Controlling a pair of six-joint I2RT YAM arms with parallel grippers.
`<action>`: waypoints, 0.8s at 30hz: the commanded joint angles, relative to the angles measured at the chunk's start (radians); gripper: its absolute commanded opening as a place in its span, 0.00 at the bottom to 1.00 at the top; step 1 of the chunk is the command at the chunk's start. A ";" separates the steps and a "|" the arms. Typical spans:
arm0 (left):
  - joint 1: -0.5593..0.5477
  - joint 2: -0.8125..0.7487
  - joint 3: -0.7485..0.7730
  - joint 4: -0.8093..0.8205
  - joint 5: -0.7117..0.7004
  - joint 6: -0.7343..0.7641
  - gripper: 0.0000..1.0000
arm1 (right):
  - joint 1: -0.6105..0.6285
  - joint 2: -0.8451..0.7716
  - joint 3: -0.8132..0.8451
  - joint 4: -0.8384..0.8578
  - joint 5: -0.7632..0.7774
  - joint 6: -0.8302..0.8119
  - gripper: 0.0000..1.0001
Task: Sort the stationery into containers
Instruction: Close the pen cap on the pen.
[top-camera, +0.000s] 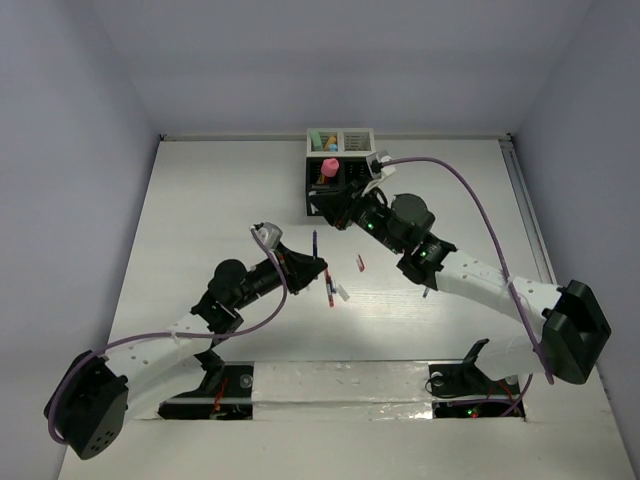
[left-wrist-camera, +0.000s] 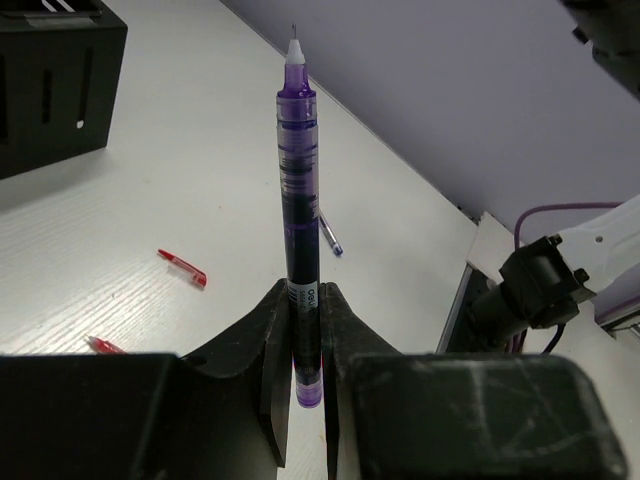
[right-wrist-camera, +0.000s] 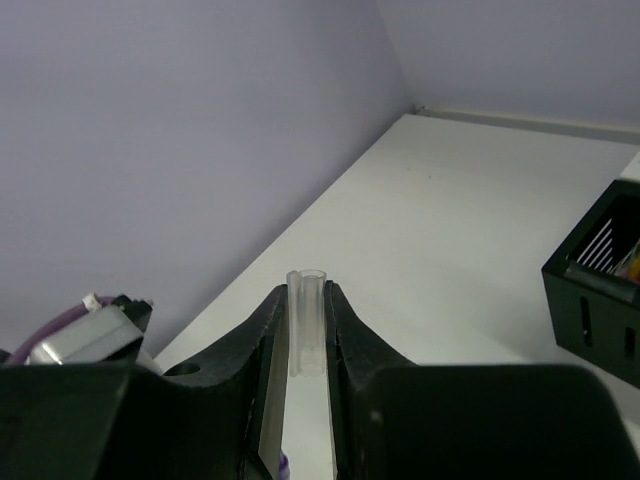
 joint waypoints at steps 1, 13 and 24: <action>0.006 -0.031 0.050 0.015 -0.033 0.021 0.00 | 0.008 0.003 -0.026 0.101 -0.060 0.044 0.00; 0.025 0.005 0.070 0.016 -0.023 -0.009 0.00 | 0.008 -0.005 -0.106 0.218 -0.111 0.066 0.00; 0.034 0.049 0.072 0.033 0.011 -0.008 0.00 | 0.008 0.021 -0.093 0.250 -0.117 0.064 0.00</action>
